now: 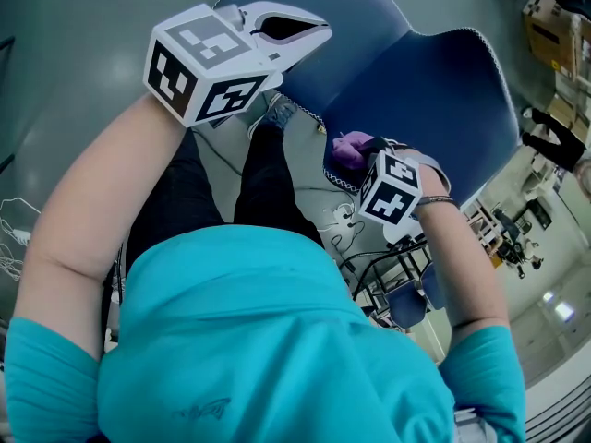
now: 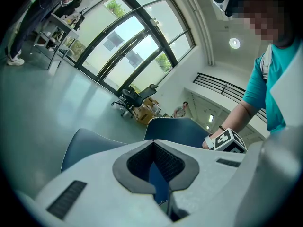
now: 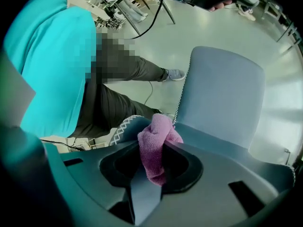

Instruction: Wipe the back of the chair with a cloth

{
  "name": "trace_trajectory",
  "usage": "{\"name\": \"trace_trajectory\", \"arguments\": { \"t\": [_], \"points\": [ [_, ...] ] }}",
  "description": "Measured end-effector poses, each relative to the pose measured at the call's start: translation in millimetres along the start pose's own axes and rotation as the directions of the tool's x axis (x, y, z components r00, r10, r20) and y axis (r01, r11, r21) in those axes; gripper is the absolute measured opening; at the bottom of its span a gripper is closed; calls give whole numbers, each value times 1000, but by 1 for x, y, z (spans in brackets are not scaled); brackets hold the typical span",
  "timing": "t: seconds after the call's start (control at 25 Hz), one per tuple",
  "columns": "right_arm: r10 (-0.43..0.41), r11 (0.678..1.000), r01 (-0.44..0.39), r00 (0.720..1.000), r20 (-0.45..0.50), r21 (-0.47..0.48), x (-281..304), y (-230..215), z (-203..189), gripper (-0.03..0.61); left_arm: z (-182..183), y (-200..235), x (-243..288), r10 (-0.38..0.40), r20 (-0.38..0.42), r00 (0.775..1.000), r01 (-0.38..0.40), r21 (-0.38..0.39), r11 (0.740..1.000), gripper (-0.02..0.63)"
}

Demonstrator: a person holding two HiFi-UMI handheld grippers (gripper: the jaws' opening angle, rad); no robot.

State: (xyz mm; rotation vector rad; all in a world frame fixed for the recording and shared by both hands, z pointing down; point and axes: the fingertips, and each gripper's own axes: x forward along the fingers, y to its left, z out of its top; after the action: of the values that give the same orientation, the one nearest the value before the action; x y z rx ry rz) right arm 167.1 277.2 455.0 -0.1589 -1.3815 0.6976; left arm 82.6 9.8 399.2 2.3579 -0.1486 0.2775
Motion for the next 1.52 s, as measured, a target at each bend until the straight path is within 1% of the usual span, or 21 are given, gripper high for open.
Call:
{"name": "trace_trajectory", "arguments": {
  "t": [0.16, 0.32, 0.36, 0.44, 0.48, 0.52, 0.56, 0.6, 0.68, 0.76, 0.84, 0.96, 1.04, 1.12, 1.28, 1.4, 1.48, 1.52],
  "points": [
    [84, 996, -88, 993, 83, 34, -14, 14, 22, 114, 6, 0, -3, -3, -2, 1000, 3, 1, 1000, -5],
    [155, 986, -161, 977, 144, 32, -27, 28, 41, 114, 7, -1, -3, -5, -4, 1000, 5, -5, 1000, -5],
    [180, 982, -187, 970, 164, 30, -29, 32, 46, 113, 5, -2, -3, -6, -5, 1000, 6, -7, 1000, -5],
    [236, 968, -249, 945, 228, 30, -38, 39, 58, 113, 3, -1, -2, -6, -4, 1000, 6, -10, 1000, -5],
    [253, 962, -271, 930, 266, 33, -44, 38, 64, 114, 2, 1, -2, -4, -3, 1000, 4, -11, 1000, -5],
    [252, 961, -275, 919, 303, 36, -51, 32, 69, 114, 2, 3, -2, 0, -2, 1000, 0, -13, 1000, -5],
    [231, 965, -259, 914, 334, 42, -59, 21, 72, 114, 2, 7, -1, 6, -1, 1000, -6, -15, 1000, -5],
    [192, 974, -223, 915, 355, 49, -67, 4, 73, 114, 1, 11, -1, 15, -1, 1000, -15, -18, 1000, -5],
    [73, 993, -103, 930, 361, 65, -80, -40, 69, 114, 0, 22, 0, 37, -5, 999, -37, -25, 999, -5],
    [-65, 996, 44, 943, 326, 73, -88, -89, 59, 114, -4, 30, 1, 55, -12, 998, -55, -25, 998, -5],
    [-191, 982, 179, 944, 270, 68, -91, -136, 44, 114, -7, 36, 3, 69, -19, 997, -69, -19, 997, -5],
    [-335, 942, 337, 929, 160, 16, -86, -199, 15, 114, -9, 50, 14, 89, -29, 996, -90, -12, 996, -5],
    [-410, 910, 414, 908, 84, -37, -80, -238, -7, 114, -6, 62, 25, 102, -36, 994, -103, -3, 995, -5],
    [-473, 877, 474, 880, 24, -83, -72, -269, -24, 114, -6, 72, 34, 111, -46, 993, -111, 8, 994, -5],
    [-589, 800, 574, 807, -47, -175, -56, -313, -45, 114, -15, 83, 56, 111, -76, 991, -111, 4, 994, -5],
    [-647, 752, 609, 755, -106, -251, -40, -348, -60, 114, -21, 99, 78, 109, -108, 988, -110, -8, 994, -5],
    [-665, 737, 607, 731, -155, -296, -26, -365, -70, 114, -27, 105, 91, 104, -133, 986, -106, -6, 994, -5],
    [-667, 736, 600, 723, -180, -314, -19, -370, -74, 114, -30, 106, 96, 101, -146, 984, -102, -1, 995, -5]
  ]
}}
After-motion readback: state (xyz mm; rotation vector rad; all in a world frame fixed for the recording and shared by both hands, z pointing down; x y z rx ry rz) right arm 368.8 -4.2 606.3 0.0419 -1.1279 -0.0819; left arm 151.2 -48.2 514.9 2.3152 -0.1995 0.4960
